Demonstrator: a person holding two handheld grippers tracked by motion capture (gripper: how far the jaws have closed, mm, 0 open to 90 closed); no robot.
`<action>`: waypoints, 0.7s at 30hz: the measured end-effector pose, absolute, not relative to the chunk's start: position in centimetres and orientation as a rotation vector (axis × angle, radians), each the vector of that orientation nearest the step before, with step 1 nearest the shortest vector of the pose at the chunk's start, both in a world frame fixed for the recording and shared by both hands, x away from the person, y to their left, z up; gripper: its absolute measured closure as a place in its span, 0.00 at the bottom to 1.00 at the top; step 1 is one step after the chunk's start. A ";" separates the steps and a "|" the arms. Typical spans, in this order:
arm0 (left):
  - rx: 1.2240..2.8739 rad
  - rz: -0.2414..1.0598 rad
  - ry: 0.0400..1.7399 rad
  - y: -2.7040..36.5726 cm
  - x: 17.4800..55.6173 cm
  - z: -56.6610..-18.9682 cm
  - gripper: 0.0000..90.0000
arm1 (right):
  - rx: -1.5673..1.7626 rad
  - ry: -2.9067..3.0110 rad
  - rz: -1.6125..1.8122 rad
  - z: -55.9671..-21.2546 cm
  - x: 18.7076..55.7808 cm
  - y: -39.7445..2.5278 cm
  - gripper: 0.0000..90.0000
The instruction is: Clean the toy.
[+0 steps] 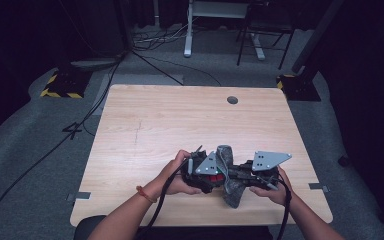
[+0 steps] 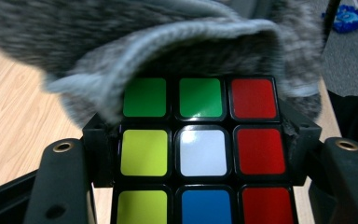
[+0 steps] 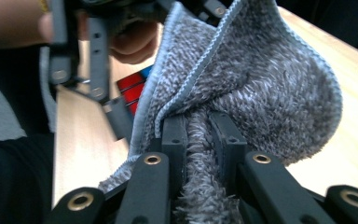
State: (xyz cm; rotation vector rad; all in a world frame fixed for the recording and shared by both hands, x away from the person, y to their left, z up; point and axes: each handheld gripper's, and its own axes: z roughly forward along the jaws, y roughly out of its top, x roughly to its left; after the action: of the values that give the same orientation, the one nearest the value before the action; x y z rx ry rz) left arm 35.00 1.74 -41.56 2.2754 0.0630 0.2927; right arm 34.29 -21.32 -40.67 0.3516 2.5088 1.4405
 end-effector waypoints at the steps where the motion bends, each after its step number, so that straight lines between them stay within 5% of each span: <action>1: 2.269 0.282 0.065 1.7 34.9 -41.5 0.37 | 0.363 2.498 1.437 -40.7 34.3 -21.4 0.86; 21: 2.241 0.311 0.128 3.2 36.2 -41.3 0.37 | 0.421 2.585 1.388 -42.6 35.5 -21.1 0.86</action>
State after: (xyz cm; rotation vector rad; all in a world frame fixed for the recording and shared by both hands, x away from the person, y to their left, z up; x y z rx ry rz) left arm 36.17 3.19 -41.35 2.2411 0.1279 0.3108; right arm 35.54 -21.13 -42.60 0.4205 2.5851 1.3879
